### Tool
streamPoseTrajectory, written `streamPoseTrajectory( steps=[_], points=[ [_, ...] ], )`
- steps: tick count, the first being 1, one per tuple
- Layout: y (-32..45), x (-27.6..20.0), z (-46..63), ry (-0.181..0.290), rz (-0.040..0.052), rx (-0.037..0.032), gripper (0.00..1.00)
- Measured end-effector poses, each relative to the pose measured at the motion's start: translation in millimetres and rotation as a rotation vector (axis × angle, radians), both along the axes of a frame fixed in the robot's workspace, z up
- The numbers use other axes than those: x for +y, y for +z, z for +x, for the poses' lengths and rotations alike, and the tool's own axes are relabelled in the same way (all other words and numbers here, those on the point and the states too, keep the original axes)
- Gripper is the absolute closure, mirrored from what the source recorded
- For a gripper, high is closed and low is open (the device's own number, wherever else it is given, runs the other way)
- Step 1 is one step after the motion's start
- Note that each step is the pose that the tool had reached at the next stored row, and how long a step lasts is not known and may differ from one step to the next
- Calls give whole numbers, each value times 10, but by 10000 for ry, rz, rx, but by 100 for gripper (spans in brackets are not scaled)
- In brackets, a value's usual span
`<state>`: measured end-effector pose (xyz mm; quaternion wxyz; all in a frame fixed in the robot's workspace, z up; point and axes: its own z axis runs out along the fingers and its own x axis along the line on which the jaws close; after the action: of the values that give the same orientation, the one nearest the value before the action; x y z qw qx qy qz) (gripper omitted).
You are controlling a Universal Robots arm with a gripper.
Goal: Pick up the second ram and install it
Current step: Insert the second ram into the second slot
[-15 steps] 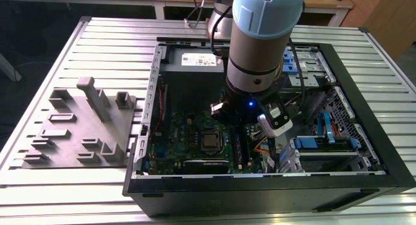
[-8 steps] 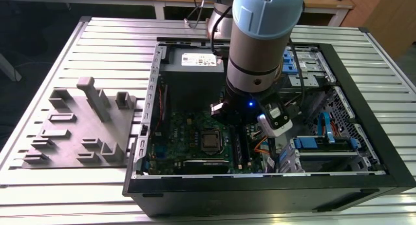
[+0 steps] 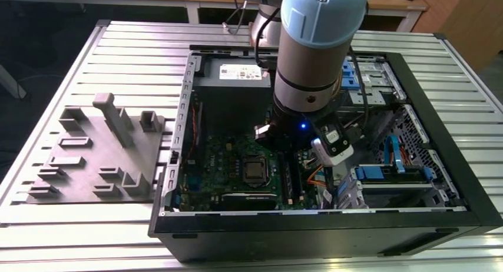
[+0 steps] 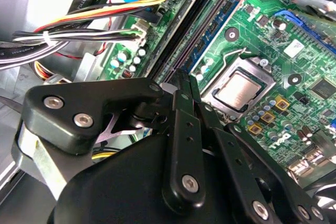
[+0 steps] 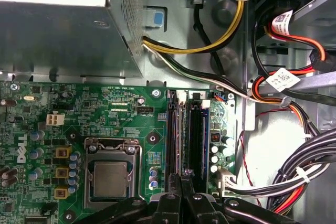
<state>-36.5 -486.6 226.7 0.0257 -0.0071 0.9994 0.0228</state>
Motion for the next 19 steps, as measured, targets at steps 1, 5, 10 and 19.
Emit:
streamPoseTrajectory(
  steps=[1, 5, 10, 19],
  points=[
    [0, 0, 0, 0, 0, 0, 92],
    [-6, 0, 0, 1, 0, 0, 92],
    [-11, 0, 0, 0, 0, 0, 92],
    [-20, 0, 0, 0, 1, 0, 92]
  ],
)
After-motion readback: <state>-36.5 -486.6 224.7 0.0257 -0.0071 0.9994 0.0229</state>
